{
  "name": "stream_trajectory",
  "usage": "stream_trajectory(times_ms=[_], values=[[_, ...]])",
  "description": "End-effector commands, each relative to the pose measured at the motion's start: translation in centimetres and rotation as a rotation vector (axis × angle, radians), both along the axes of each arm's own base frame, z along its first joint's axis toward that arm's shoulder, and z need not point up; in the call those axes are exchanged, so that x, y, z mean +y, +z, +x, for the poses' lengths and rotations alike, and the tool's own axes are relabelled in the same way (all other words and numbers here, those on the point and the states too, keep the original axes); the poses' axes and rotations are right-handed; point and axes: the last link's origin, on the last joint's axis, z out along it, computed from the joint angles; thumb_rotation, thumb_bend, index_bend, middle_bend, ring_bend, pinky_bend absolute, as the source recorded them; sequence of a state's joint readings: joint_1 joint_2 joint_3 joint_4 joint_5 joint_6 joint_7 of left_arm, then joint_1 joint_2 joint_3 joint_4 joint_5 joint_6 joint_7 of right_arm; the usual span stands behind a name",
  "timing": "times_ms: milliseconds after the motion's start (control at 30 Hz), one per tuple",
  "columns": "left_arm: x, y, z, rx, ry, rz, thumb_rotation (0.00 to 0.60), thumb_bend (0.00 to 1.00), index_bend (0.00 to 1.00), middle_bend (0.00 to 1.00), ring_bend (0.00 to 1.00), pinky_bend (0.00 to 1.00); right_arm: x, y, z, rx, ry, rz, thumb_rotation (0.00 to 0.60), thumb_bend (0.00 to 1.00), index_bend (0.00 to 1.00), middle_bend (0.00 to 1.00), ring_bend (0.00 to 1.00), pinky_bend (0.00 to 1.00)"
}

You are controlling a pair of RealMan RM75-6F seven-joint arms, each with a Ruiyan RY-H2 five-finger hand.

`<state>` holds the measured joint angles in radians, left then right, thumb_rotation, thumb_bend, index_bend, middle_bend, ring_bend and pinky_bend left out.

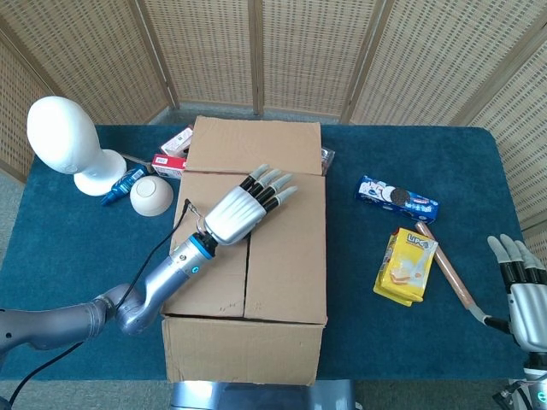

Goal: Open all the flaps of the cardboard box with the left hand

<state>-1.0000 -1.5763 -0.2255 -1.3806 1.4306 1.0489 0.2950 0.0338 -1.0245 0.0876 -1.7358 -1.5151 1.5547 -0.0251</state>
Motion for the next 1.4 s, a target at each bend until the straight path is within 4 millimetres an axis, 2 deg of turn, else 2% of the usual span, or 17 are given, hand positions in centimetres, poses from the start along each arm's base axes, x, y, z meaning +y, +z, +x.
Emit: stream_trajectory(times_ms=[33,167,400,733,933,1033,1133,1200,1267,1400], values=[[0.1,1.0,0.8,-0.051,-0.024,0.031,0.600,0.48,0.00,0.00,0.00,0.05,0.0,0.0,0.0,-0.002,0.000,0.000,0.600,0.00,0.00,0.00,0.00,0.14],[0.3,1.7,1.7,-0.083,-0.045,0.055,0.600,0.48,0.00,0.00,0.00,0.05,0.0,0.1,0.0,-0.003,0.001,0.001,0.600,0.00,0.00,0.00,0.00,0.14],[0.0,1.7,4.8,-0.132,-0.095,0.078,0.600,0.48,0.00,0.00,0.00,0.04,0.1,0.1,0.0,-0.006,0.001,0.000,0.600,0.00,0.00,0.00,0.00,0.14],[0.1,0.8,9.4,-0.210,-0.158,0.155,0.600,0.48,0.00,0.00,0.00,0.04,0.1,0.3,-0.3,-0.023,-0.009,0.015,0.600,0.00,0.00,0.00,0.00,0.14],[0.2,-0.3,11.0,-0.256,-0.151,0.168,0.600,0.48,0.00,0.00,0.00,0.04,0.1,0.2,-0.2,-0.025,-0.011,0.032,0.600,0.00,0.00,0.00,0.00,0.14],[0.1,-1.1,11.3,-0.267,-0.134,0.159,0.600,0.47,0.00,0.00,0.00,0.04,0.1,0.1,-0.2,-0.029,-0.010,0.037,0.600,0.00,0.00,0.00,0.00,0.14],[-0.1,-1.8,11.4,-0.271,-0.121,0.132,0.600,0.38,0.00,0.00,0.00,0.04,0.1,0.2,-0.2,-0.030,-0.010,0.035,0.600,0.00,0.00,0.00,0.00,0.14],[-0.2,-2.2,11.4,-0.268,-0.117,0.134,0.600,0.26,0.00,0.00,0.00,0.04,0.1,0.2,-0.2,-0.030,-0.010,0.033,0.600,0.00,0.00,0.00,0.00,0.14],[-0.2,-2.3,11.3,-0.267,-0.112,0.133,0.600,0.19,0.00,0.00,0.00,0.04,0.1,0.2,-0.2,-0.031,-0.010,0.033,0.600,0.00,0.00,0.00,0.00,0.14],[0.0,-2.6,11.1,-0.268,-0.084,0.123,0.600,0.16,0.00,0.00,0.00,0.05,0.1,0.2,-0.2,-0.030,-0.009,0.033,0.600,0.00,0.00,0.00,0.00,0.14]])
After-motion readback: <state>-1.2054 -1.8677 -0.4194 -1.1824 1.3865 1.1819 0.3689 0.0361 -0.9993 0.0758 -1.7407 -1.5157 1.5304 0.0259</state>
